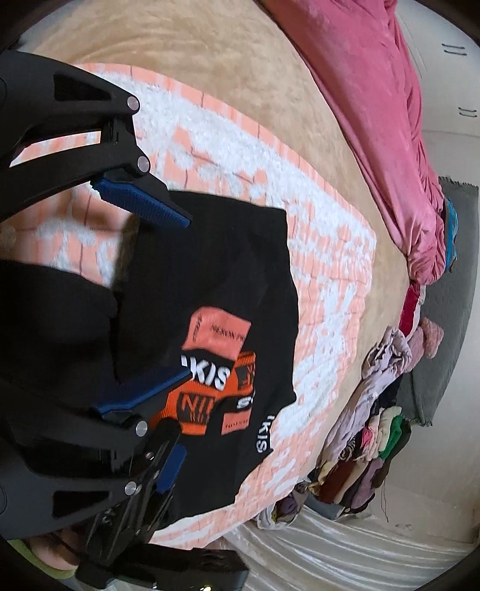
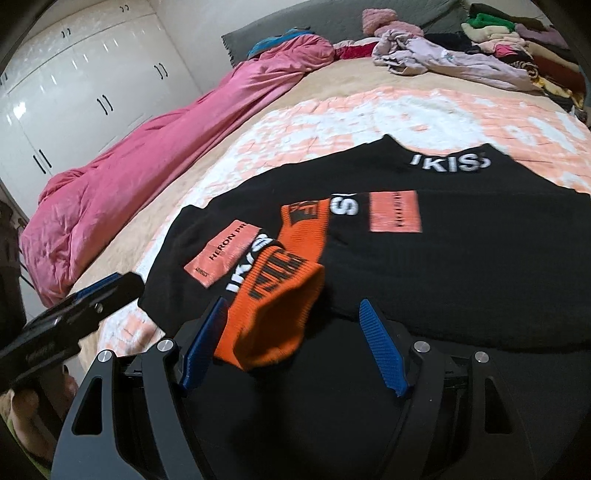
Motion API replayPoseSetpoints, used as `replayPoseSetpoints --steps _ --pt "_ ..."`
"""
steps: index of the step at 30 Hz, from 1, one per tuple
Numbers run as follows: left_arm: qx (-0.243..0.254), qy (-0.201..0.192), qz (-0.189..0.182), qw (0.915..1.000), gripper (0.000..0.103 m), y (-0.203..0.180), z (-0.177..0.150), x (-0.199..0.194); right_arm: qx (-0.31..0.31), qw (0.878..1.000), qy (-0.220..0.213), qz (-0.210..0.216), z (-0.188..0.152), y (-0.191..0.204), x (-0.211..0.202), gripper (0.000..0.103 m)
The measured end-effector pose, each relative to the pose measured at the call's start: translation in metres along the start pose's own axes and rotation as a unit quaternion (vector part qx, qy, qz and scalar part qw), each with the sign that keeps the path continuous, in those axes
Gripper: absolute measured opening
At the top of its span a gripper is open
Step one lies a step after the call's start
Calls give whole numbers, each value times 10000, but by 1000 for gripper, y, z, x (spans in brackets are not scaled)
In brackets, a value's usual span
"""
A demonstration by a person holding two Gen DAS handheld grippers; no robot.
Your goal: Fold small clothes
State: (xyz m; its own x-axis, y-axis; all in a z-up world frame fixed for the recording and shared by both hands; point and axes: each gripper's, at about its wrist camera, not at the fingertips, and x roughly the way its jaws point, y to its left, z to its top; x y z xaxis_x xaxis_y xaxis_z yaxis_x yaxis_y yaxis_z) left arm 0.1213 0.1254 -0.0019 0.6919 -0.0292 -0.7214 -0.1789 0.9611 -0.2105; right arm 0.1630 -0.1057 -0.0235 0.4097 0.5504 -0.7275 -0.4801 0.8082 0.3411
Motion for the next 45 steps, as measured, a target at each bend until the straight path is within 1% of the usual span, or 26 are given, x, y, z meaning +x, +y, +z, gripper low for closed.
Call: replayPoseSetpoints --steps 1,3,5,6,8,9,10,12,15,17,21,24,26,30,36,45 --pt "-2 -4 31 10000 69 2 -1 0 -49 10000 60 14 1 4 6 62" --pt "-16 -14 103 9999 73 7 -2 0 -107 9998 150 2 2 7 15 48" --pt "-76 -2 95 9999 76 12 -3 1 -138 9997 223 -8 1 10 24 43" --pt "-92 -7 92 9999 77 14 -4 0 -164 9996 229 19 1 11 26 33" --pt "-122 -4 115 9999 78 18 -5 -1 -153 9994 266 189 1 13 30 24" --pt "-143 -1 115 9998 78 20 -5 -1 -181 9993 255 210 1 14 30 18" --pt "-176 8 106 9998 79 22 -6 -1 -251 9992 210 220 1 17 30 15" --pt "-207 9 117 9997 79 25 -7 -1 -398 9989 62 252 1 22 25 7" --pt "-219 12 172 9996 79 28 -7 -2 -521 9979 -147 347 7 27 15 5" --pt "-235 -1 182 9996 79 29 -7 -3 -588 9973 -272 333 13 27 7 5" --pt "-261 -26 199 9995 81 32 -6 -5 -737 9950 -641 192 30 21 -21 5" --pt "-308 -2 138 9994 81 32 -6 -6 -715 9931 -927 80 43 9 -44 5" --pt "-296 -16 133 9995 81 30 -6 -6 -674 9924 -1031 -26 48 -4 -56 5" --pt "-255 -3 117 9996 81 25 -7 -5 -512 9924 -1093 -243 52 -29 -70 5" --pt "-154 26 120 9998 81 19 -7 -3 -198 9911 -1191 -557 44 -63 -84 5" --pt "12 48 133 9999 81 3 -2 1 116 9890 -1022 -1062 31 -101 -79 5"
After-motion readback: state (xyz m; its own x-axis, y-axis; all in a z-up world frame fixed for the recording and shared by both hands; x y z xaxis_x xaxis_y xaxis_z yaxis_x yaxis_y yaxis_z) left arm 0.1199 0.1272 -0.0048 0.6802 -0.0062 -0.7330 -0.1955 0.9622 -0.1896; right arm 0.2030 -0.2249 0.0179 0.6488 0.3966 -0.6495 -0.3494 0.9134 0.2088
